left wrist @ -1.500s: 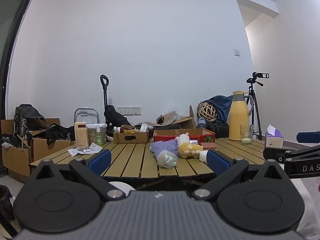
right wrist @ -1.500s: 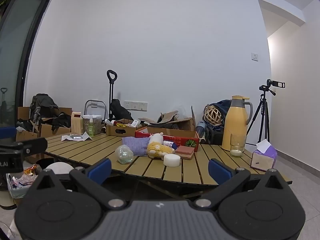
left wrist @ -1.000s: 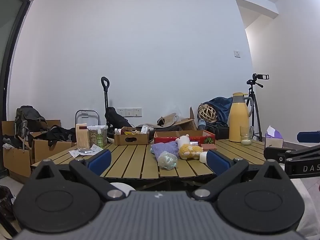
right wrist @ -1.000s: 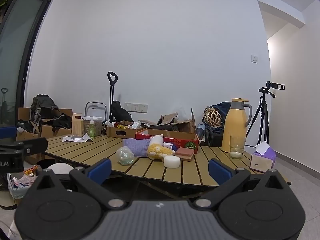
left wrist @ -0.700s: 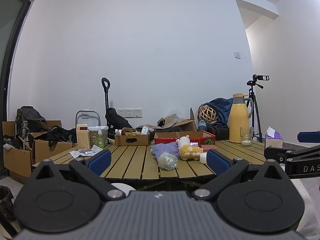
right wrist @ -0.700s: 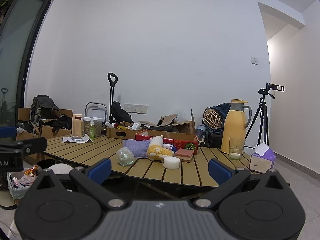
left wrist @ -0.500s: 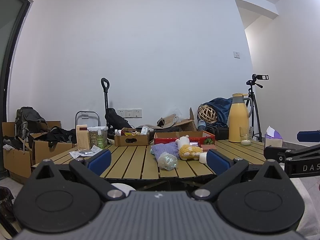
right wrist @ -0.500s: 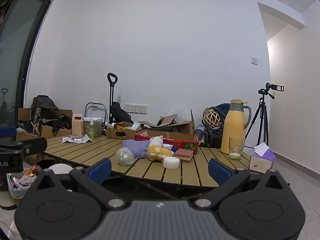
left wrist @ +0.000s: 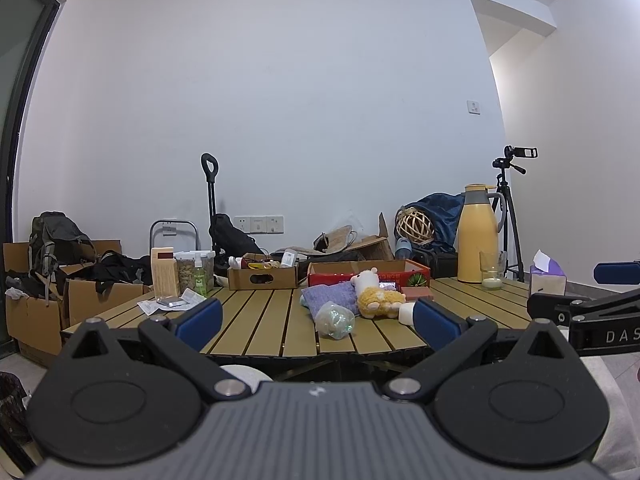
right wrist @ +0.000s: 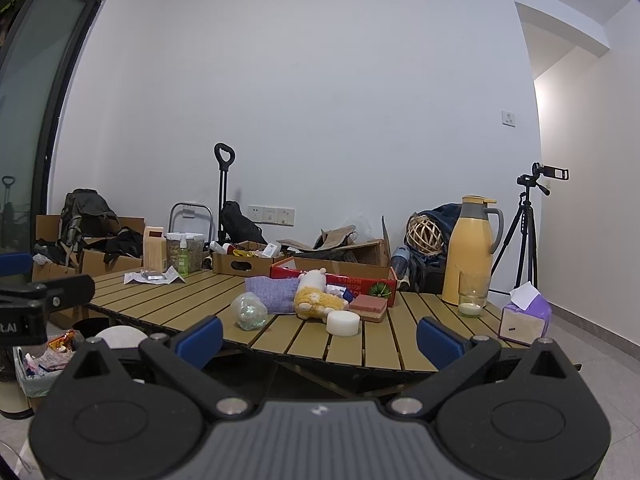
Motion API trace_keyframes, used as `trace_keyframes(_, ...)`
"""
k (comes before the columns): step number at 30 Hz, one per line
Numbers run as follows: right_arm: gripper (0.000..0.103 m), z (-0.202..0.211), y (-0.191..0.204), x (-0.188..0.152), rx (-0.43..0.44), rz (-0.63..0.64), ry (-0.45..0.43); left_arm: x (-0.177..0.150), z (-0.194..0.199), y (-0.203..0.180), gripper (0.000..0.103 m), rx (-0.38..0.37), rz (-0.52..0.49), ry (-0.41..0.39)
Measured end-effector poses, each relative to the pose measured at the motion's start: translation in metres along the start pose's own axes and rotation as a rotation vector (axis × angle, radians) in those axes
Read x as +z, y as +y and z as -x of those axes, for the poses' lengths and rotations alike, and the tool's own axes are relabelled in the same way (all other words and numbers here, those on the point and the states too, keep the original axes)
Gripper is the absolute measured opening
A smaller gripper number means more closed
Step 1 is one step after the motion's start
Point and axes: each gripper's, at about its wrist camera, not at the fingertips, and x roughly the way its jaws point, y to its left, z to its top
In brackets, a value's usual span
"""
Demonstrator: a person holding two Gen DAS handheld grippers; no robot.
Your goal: Organize soft objects
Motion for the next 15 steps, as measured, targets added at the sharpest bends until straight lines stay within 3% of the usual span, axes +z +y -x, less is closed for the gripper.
trace_keyframes(15,0.103,-0.0018,0.0002,-0.0017,0.005,-0.002,-0.001,-0.0018,-0.0018,-0.0005,0.103,0.002,0.001,0.003)
